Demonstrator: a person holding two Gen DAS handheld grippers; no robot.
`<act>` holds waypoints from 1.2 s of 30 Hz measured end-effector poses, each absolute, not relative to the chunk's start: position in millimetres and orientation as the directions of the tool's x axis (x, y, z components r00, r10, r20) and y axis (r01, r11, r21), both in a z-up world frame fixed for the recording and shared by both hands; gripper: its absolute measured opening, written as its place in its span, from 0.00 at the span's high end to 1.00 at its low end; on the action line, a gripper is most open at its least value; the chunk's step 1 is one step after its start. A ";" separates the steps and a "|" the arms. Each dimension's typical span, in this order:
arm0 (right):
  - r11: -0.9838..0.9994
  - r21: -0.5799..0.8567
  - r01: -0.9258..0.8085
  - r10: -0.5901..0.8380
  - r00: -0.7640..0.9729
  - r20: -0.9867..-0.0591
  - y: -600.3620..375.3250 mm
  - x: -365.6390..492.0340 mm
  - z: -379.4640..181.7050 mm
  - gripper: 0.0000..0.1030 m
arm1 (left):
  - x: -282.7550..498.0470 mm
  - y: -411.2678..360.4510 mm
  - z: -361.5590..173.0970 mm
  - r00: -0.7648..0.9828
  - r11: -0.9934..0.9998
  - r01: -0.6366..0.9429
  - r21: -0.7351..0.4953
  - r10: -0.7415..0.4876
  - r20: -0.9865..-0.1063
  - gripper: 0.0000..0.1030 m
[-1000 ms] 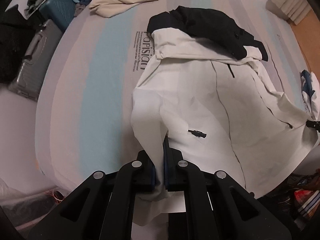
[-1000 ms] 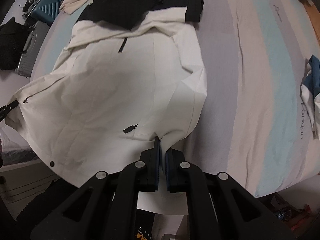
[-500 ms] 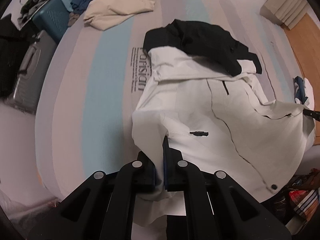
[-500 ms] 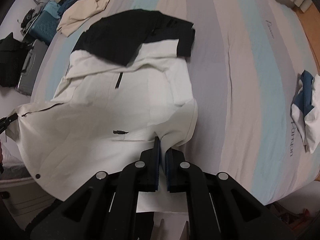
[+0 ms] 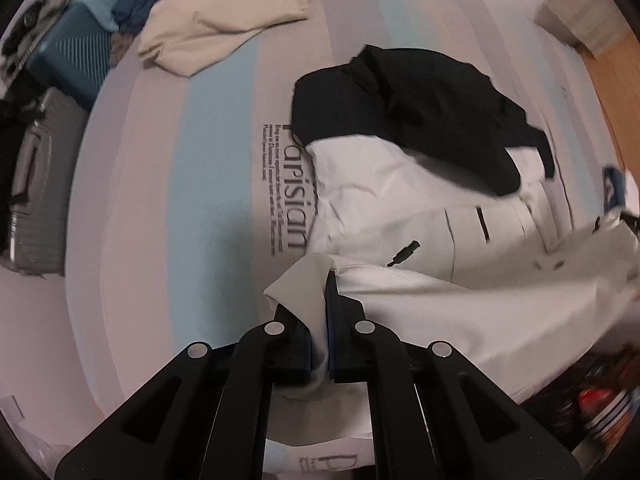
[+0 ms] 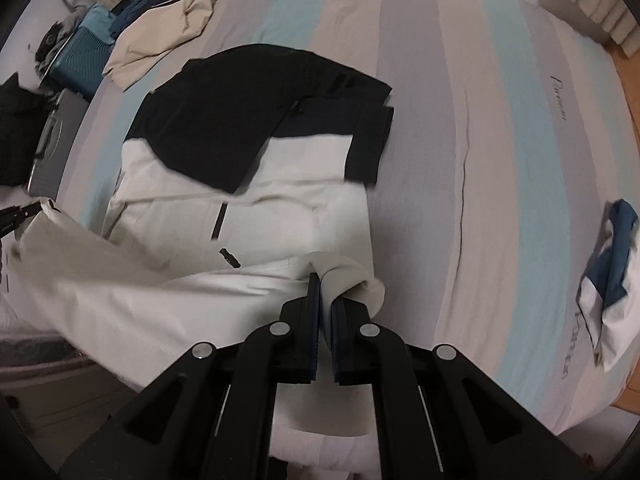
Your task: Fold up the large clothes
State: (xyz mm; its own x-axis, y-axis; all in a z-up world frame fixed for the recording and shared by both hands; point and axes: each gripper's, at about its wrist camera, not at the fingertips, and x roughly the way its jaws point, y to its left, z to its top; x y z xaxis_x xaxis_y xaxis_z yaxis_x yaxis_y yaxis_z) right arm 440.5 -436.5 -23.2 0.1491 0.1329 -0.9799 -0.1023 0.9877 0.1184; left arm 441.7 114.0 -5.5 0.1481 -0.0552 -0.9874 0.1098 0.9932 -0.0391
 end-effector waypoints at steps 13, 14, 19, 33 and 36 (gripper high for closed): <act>0.994 0.101 -0.029 0.103 0.094 -0.990 -449.3 555.5 -65.3 0.97 | 567.3 98.3 -43.1 0.102 0.989 0.145 -0.024 -0.039 -0.994 0.96; 0.994 0.102 -0.026 0.104 0.094 -0.990 -449.9 561.5 -66.0 0.97 | 574.6 99.4 -44.2 0.096 0.990 0.138 -0.033 -0.046 -0.994 0.96; 0.996 0.091 -0.007 0.091 0.101 -0.991 -447.5 588.3 -69.4 0.97 | 598.6 94.3 -51.6 0.095 0.986 0.169 -0.014 -0.030 -0.995 0.96; 1.000 0.011 0.014 0.008 0.186 -0.982 -436.4 634.2 -59.2 0.97 | 647.1 91.3 -47.3 0.162 0.992 0.130 -0.003 -0.024 -0.987 0.96; 0.999 0.008 0.031 0.002 0.197 -0.980 -437.8 646.6 -63.9 0.97 | 660.0 91.0 -50.3 0.173 0.992 0.128 0.003 -0.019 -0.985 0.96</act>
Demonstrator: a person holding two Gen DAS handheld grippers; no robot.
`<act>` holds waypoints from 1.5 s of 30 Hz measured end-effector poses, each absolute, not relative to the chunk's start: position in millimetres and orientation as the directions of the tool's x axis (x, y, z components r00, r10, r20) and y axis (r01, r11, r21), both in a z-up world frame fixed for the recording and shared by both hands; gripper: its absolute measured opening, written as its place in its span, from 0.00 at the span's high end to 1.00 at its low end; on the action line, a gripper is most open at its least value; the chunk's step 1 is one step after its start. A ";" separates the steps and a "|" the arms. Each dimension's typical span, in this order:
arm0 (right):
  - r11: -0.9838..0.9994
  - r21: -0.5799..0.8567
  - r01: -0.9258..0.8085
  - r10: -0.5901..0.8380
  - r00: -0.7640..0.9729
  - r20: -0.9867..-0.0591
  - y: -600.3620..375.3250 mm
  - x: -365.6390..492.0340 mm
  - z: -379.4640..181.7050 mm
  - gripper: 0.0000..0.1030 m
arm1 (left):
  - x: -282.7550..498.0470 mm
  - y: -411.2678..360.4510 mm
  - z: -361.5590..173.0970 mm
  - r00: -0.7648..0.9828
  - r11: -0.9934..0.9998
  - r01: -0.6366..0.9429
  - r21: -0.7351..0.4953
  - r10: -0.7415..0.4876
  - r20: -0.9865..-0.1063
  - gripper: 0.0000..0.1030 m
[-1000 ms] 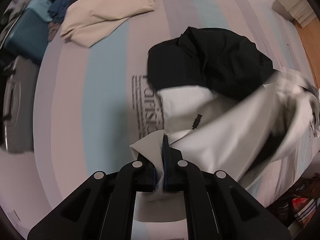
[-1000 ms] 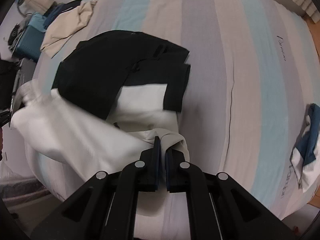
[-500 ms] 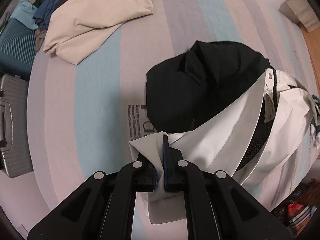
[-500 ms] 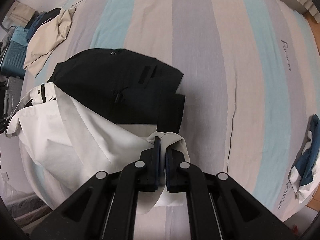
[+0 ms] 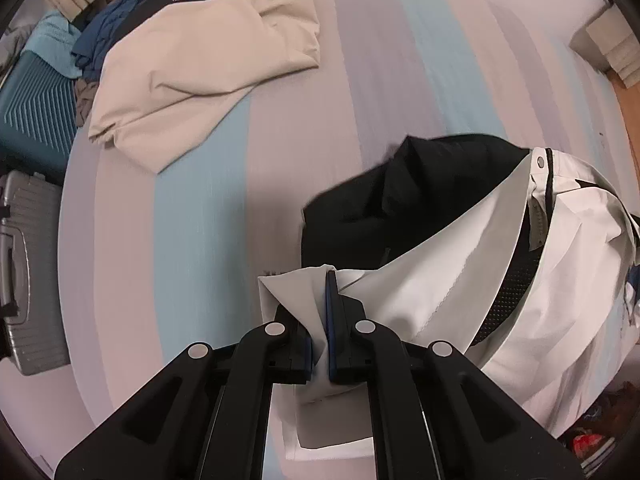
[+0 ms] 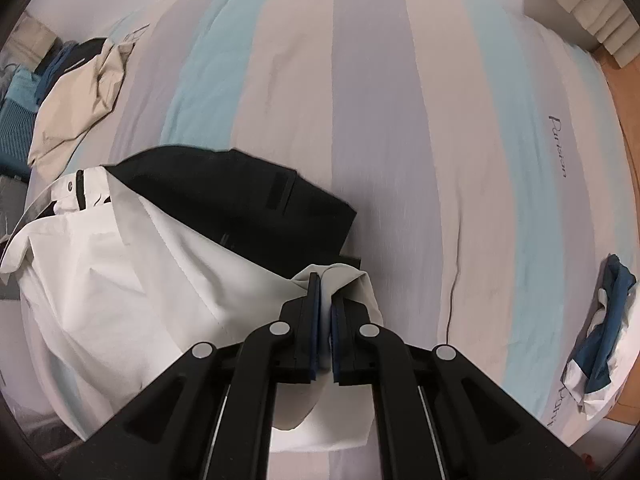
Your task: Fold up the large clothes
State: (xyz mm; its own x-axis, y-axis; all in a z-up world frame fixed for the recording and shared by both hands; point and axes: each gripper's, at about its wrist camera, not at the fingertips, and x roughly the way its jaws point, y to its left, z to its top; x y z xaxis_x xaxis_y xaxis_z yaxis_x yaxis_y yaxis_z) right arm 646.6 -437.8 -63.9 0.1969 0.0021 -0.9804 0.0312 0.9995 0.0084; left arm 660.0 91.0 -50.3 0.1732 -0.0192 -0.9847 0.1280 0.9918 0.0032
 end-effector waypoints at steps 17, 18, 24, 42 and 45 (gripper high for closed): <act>0.999 -0.034 0.042 -0.041 0.170 -0.985 -437.9 687.2 -131.1 0.97 | 713.8 95.9 -123.7 0.157 0.995 0.097 0.004 -0.011 -0.988 0.95; 0.999 -0.029 0.046 -0.037 0.176 -0.984 -438.7 689.3 -133.1 0.97 | 715.8 96.4 -126.6 0.155 0.995 0.098 0.003 -0.012 -0.988 0.95; 0.999 -0.029 0.029 -0.035 0.223 -0.974 -438.6 697.2 -146.7 0.97 | 724.6 97.3 -142.7 0.166 0.996 0.084 0.009 -0.005 -0.986 0.95; 0.999 -0.029 0.041 -0.038 0.211 -0.977 -434.7 701.8 -198.1 0.93 | 737.8 101.5 -188.1 0.174 0.998 0.038 -0.045 -0.051 -0.983 0.92; 0.998 -0.046 0.034 -0.053 0.235 -0.971 -431.9 696.2 -196.3 0.89 | 733.7 99.1 -182.9 0.201 0.998 0.062 -0.014 -0.027 -0.979 0.91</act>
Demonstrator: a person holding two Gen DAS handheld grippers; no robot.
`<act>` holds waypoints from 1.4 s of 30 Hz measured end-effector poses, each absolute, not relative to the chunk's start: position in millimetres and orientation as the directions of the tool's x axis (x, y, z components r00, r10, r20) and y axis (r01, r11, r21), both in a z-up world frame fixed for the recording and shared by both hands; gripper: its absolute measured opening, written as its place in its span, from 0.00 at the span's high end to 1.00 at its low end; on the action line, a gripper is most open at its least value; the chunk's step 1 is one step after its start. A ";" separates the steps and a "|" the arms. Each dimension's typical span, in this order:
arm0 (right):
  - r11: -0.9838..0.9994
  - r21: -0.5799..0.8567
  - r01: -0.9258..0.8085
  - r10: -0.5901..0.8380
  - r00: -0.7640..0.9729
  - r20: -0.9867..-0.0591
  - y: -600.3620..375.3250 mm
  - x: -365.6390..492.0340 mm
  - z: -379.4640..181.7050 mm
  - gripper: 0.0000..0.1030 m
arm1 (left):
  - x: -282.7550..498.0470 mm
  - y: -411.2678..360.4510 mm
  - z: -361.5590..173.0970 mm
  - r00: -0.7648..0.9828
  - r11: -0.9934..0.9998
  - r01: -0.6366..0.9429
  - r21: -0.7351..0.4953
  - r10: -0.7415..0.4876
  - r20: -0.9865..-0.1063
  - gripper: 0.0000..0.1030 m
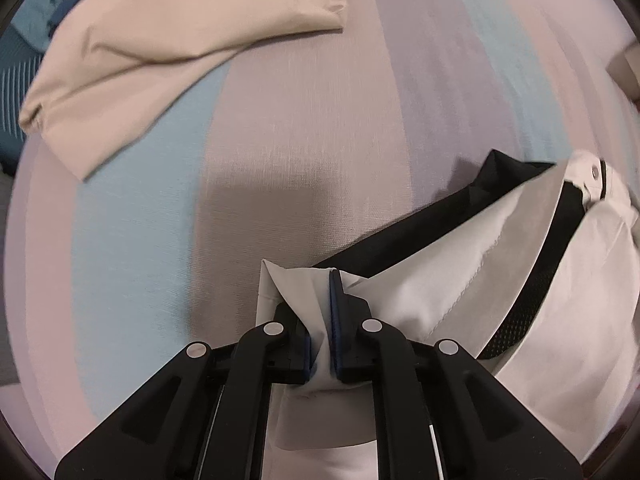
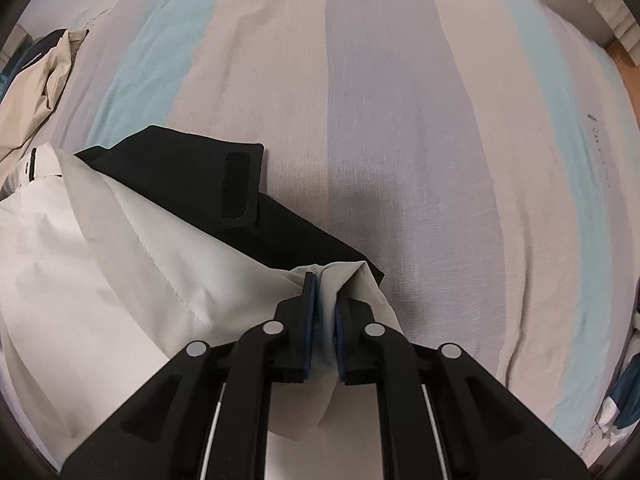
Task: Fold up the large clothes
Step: 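Open both grippers and smooth the folded white jacket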
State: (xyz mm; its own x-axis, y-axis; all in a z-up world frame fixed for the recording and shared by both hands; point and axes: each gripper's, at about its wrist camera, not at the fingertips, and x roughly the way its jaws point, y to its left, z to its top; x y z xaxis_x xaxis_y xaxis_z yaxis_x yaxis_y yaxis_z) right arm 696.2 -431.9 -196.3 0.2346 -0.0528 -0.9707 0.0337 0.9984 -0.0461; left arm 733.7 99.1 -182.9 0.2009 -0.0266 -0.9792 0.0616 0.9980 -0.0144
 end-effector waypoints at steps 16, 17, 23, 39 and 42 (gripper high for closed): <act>0.999 -0.026 0.036 -0.039 0.446 -0.894 -441.6 664.2 -127.1 0.21 | 705.6 99.7 -109.7 0.432 1.000 0.021 -0.018 -0.025 -0.901 0.18; 0.999 -0.031 0.036 -0.044 0.454 -0.890 -440.4 660.8 -122.6 0.21 | 703.1 97.5 -106.3 0.436 1.000 0.023 -0.008 -0.017 -0.900 0.17; 0.998 -0.019 -0.068 0.014 0.452 -0.892 -402.7 641.4 -109.4 0.21 | 685.2 78.1 -99.1 0.426 0.997 0.060 -0.038 -0.060 -0.903 0.11; 0.989 0.000 -0.151 0.051 0.334 -0.941 -289.2 662.5 -178.5 0.21 | 664.3 -59.9 -149.3 0.265 0.941 0.300 -0.154 -0.237 -0.935 0.10; 0.993 0.005 -0.117 0.043 0.326 -0.945 -294.7 665.4 -190.6 0.21 | 669.9 -66.9 -160.7 0.293 0.939 0.315 -0.139 -0.236 -0.927 0.07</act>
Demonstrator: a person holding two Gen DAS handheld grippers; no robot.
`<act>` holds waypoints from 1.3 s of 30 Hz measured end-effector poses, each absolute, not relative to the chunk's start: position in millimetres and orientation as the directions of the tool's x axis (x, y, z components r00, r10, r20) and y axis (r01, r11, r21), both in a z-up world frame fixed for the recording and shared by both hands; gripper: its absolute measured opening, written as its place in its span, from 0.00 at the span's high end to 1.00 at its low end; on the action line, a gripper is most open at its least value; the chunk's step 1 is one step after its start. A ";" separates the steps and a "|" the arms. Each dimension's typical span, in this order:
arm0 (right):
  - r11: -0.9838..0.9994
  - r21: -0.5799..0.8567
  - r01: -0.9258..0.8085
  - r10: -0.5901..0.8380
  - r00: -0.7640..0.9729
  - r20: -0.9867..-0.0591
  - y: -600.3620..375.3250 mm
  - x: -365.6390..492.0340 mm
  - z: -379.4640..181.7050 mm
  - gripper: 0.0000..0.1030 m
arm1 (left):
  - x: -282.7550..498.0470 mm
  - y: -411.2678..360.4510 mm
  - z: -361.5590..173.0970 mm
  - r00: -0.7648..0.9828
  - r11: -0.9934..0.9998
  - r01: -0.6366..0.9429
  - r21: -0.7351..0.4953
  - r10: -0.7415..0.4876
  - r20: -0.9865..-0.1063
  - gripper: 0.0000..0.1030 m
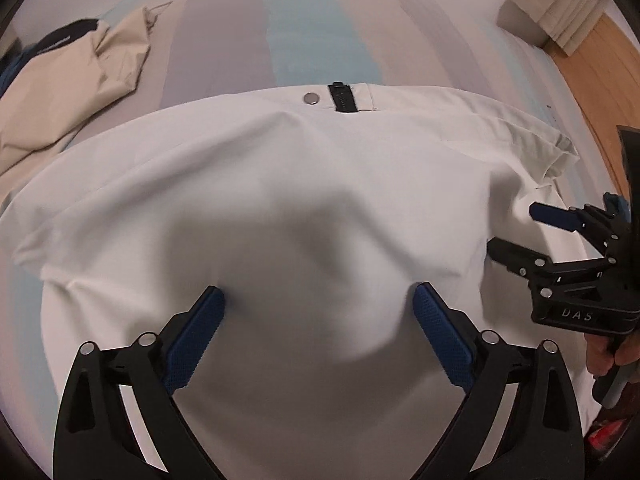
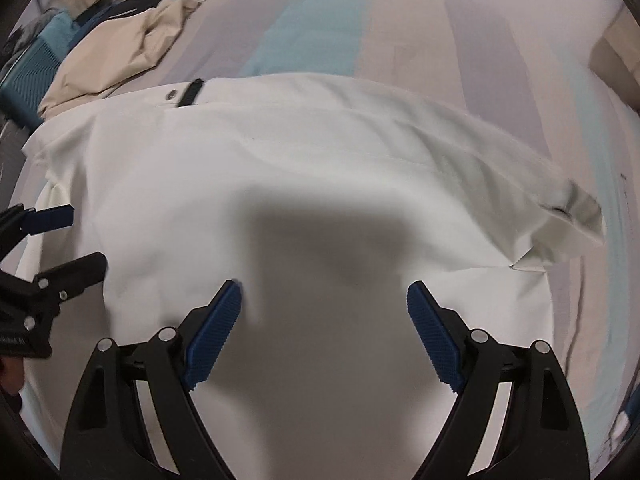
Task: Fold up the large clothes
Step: 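Open both grippers and smooth the folded white jacket, then grasp the folded jacket edge with the left gripper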
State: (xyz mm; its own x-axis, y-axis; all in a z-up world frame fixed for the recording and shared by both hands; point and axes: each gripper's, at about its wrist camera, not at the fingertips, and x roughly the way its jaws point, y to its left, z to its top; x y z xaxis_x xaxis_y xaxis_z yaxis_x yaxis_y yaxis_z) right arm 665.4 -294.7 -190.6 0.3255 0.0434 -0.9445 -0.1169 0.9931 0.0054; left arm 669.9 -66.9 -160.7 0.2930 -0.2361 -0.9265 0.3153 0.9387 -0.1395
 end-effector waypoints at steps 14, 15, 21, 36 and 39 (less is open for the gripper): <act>0.997 -0.045 -0.070 -0.019 0.332 -0.943 -299.5 661.0 -234.0 0.18 | 655.3 -69.3 -211.1 0.449 0.957 0.291 -0.021 -0.155 -0.880 0.05; 0.996 -0.052 -0.072 -0.025 0.337 -0.941 -297.4 660.2 -232.5 0.18 | 652.8 -69.3 -211.4 0.457 0.958 0.288 -0.018 -0.154 -0.876 0.05; 0.998 -0.025 -0.061 -0.002 0.354 -0.935 -288.0 640.5 -211.0 0.18 | 644.3 -51.3 -190.9 0.444 0.964 0.261 -0.047 -0.163 -0.881 0.05; 0.999 0.037 -0.005 0.036 0.327 -0.944 -218.0 627.4 -209.6 0.18 | 621.5 98.7 -150.3 0.401 0.973 0.231 -0.002 -0.097 -0.911 0.06; 0.999 0.039 -0.004 0.038 0.336 -0.941 -210.4 630.6 -205.9 0.18 | 627.1 132.0 -149.1 0.402 0.981 0.193 -0.007 -0.085 -0.912 0.06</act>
State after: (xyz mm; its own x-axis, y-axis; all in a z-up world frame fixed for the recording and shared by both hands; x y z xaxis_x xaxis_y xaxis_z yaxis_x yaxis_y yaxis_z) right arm 630.6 -210.4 -205.9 0.3362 0.0379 -0.9410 -0.0043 0.9992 0.0387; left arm 627.1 132.0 -149.1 0.4021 -0.0851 -0.9116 0.1930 0.9812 -0.0065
